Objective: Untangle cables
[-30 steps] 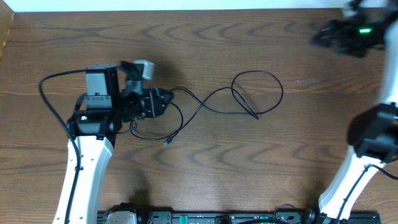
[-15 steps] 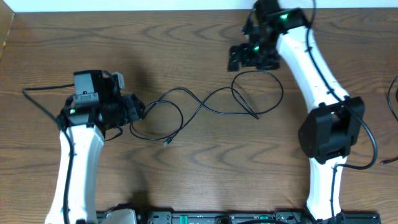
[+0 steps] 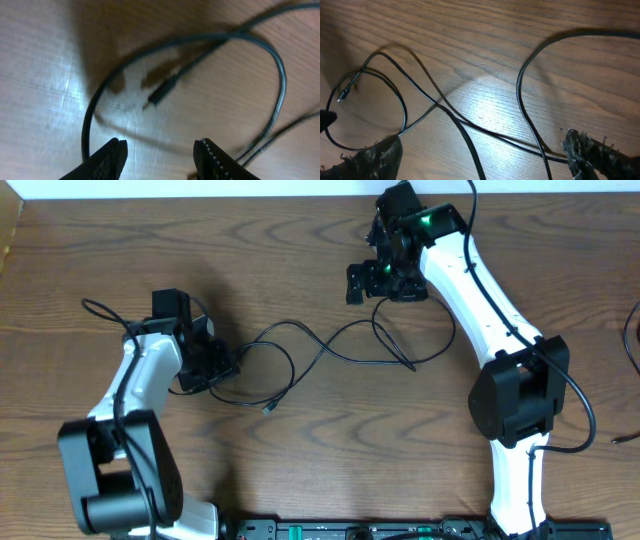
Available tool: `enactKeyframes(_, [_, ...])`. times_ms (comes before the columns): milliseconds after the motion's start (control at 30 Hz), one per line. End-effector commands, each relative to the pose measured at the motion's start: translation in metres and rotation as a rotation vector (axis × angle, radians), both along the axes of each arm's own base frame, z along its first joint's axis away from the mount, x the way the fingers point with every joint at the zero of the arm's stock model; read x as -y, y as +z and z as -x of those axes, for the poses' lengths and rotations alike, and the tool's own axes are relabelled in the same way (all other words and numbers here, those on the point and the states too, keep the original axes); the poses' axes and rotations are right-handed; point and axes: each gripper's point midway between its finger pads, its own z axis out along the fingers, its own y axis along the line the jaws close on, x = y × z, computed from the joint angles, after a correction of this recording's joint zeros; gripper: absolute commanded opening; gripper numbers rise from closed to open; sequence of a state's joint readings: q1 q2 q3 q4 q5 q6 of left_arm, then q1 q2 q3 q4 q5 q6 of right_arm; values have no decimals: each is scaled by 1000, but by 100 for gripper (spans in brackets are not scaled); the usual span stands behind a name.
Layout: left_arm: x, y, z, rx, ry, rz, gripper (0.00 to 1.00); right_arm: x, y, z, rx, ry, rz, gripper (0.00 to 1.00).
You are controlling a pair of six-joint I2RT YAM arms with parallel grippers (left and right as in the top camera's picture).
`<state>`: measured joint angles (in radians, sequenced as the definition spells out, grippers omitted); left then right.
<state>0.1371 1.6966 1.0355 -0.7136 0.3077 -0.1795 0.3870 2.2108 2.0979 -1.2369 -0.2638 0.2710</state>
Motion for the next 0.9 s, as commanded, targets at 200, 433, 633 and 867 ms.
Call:
enactKeyframes(200, [-18,-15,-12,9,40,-87,49,7,5,-2,9,-24,5,99])
enactKeyframes(433, [-41,-15,-21,35,98,-209,48,8,5,-2,9,-21,7,99])
enactKeyframes(633, [-41,-15,-21,33,112,-208,48,9,5,-3,13,-22,5,99])
enactKeyframes(867, [-38,-33,-2,-72,155,-193,48,7,6,-6,24,-22,1,99])
